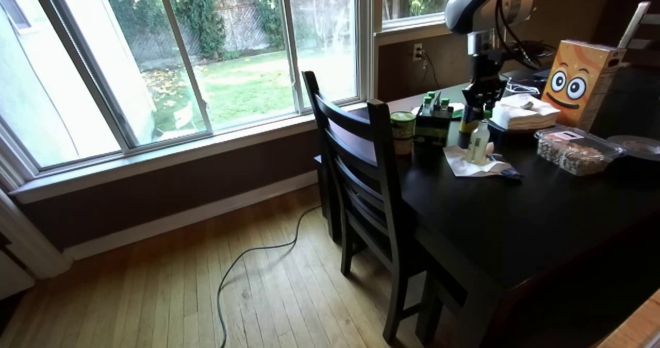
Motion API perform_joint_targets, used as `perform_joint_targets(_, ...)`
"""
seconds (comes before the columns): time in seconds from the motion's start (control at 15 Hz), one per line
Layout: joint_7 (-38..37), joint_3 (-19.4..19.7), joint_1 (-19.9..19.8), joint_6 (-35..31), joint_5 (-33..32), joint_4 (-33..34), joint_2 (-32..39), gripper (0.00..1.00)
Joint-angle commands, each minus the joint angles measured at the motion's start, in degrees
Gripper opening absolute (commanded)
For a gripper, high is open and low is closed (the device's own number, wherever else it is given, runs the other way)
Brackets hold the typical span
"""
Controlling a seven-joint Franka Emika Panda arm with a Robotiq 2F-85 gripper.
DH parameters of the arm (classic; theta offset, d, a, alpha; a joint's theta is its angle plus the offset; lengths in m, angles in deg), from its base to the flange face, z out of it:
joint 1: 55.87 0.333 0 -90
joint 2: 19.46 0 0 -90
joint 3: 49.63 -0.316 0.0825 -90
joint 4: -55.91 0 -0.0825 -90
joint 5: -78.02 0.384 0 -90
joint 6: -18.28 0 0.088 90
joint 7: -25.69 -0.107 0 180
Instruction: Put the bottles inside the crate
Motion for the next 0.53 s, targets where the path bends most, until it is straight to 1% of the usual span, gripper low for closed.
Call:
perform_joint_targets(0.0,0.7,-0.7,-0.8,0.2,-1.4,-3.4,-4.5,0.07)
perform_joint_targets(0.47,0.8,-0.1,-1.9,2.9,-1.4,1.9,-7.2,0.07)
